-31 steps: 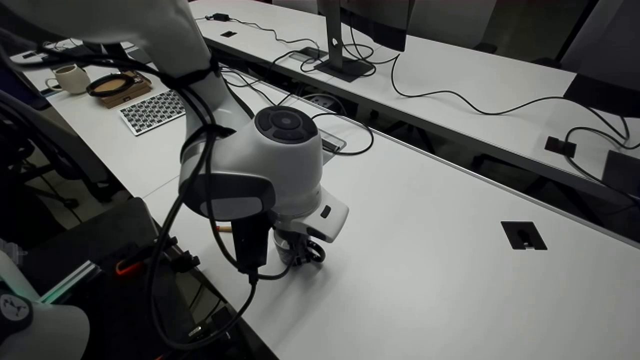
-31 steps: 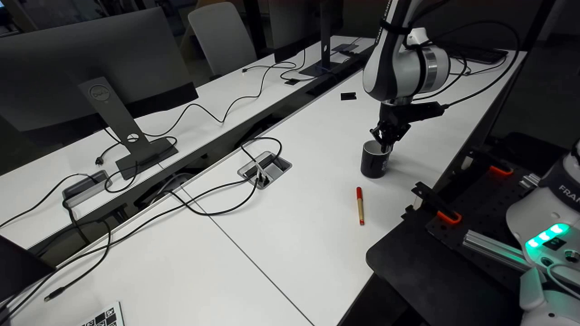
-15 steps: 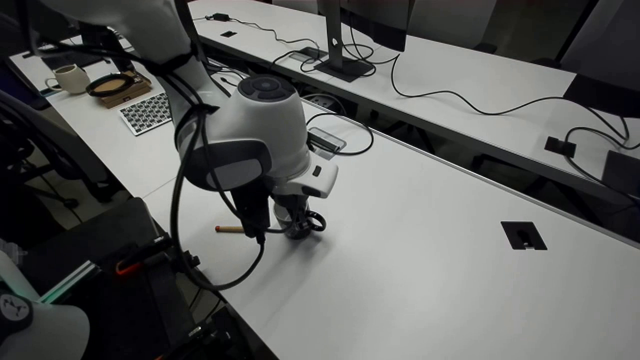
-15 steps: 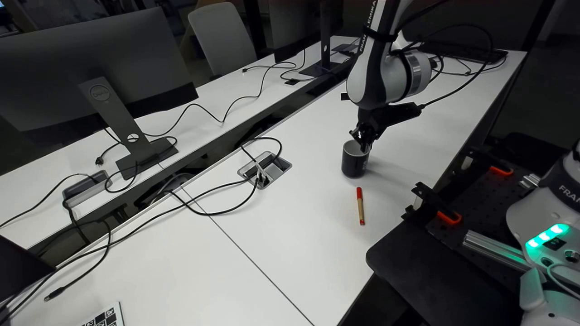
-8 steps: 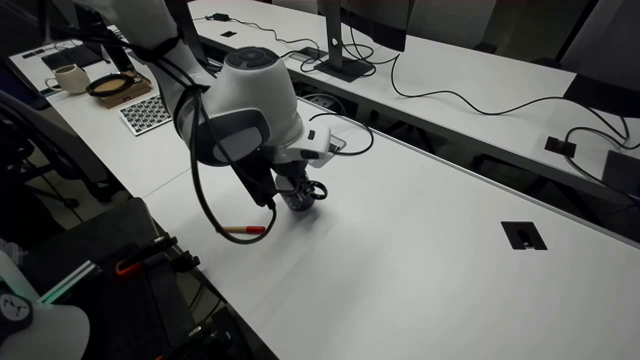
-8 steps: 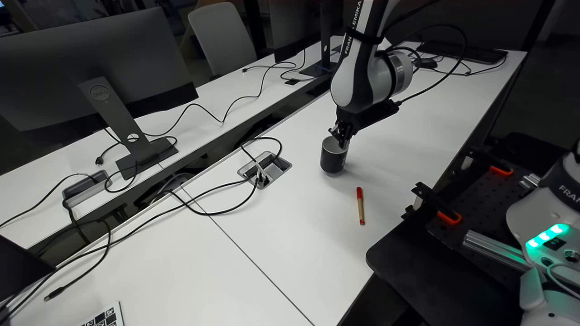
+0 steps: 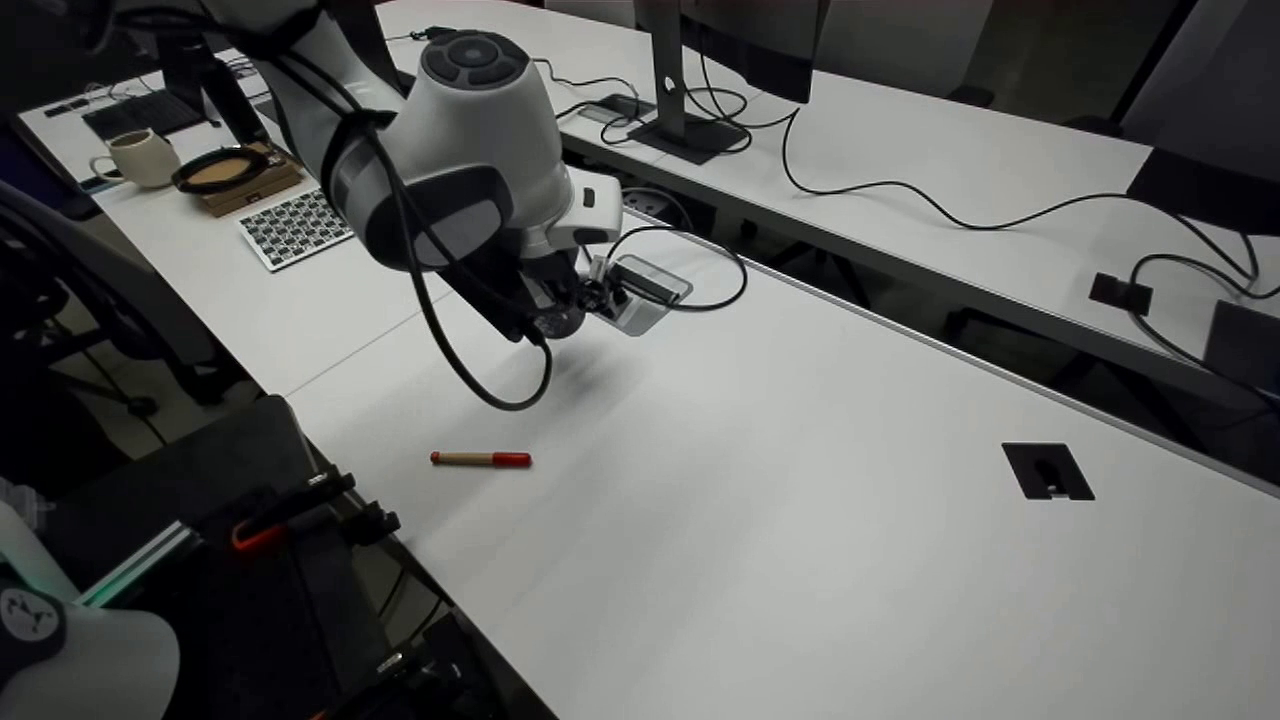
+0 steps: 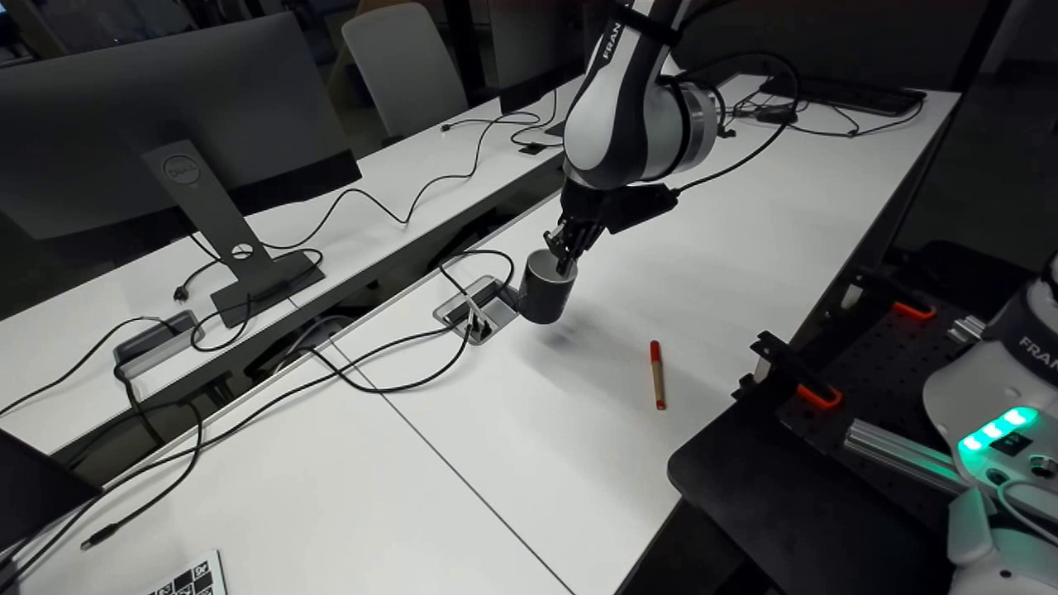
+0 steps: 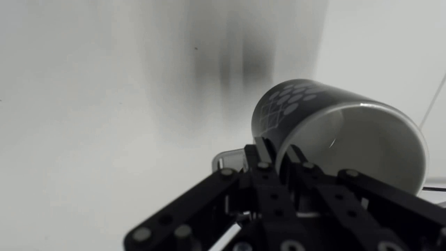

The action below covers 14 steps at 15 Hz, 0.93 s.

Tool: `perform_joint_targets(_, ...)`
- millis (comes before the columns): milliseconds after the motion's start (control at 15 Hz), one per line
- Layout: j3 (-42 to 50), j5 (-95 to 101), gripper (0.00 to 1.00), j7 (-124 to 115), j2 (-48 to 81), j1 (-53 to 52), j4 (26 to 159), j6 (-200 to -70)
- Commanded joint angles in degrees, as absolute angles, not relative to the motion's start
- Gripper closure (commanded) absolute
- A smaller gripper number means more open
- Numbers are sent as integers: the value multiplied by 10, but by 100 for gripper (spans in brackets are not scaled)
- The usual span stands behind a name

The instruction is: Move the cup to the left

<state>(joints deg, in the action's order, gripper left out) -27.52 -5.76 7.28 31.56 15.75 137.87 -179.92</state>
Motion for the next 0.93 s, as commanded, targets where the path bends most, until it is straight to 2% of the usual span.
perform_joint_targets(0,-358,-29,98,120,347,244,1367,-1798)
perform_joint_targets(467,-457,5,98,220,423,365,1357,-1720)
perform_joint_targets(867,-470,-1,98,271,444,390,1352,-1657)
